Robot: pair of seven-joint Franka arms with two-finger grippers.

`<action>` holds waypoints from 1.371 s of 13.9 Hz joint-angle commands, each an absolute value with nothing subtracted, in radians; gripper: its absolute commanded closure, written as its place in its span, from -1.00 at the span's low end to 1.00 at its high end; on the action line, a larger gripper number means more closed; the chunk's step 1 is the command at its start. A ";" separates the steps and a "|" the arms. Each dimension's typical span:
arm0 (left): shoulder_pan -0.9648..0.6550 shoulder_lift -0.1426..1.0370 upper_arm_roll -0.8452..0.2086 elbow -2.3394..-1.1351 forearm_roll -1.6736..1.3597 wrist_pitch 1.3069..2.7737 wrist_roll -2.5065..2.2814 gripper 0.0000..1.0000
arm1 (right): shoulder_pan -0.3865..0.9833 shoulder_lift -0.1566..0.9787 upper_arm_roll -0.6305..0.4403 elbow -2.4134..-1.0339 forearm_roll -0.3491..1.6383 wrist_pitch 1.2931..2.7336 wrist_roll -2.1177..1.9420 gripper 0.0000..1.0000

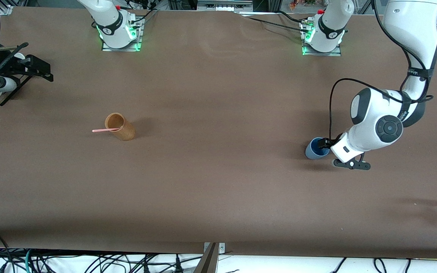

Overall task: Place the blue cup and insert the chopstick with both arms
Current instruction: 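Reach the left gripper down to the blue cup and grasp it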

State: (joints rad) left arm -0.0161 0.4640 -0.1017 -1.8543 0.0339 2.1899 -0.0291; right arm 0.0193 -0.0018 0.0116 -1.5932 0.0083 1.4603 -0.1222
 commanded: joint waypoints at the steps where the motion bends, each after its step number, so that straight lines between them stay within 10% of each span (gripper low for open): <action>1: -0.020 0.481 -0.100 -1.885 0.055 2.252 -0.014 -1.00 | 0.015 0.003 0.008 -1.578 0.025 1.462 -0.138 -1.00; 3: -0.020 0.491 -0.100 -1.888 0.055 2.261 -0.012 -0.63 | 0.015 0.003 0.008 -1.578 0.018 1.469 -0.138 -1.00; 7: -0.029 0.497 -0.103 -1.885 0.055 2.255 -0.014 0.96 | 0.017 0.008 0.012 -1.595 0.008 1.491 -0.127 -1.00; 19: -0.049 0.460 -0.147 -1.781 0.037 2.127 -0.060 1.00 | 0.014 0.017 0.012 -1.741 0.015 1.716 -0.137 -1.00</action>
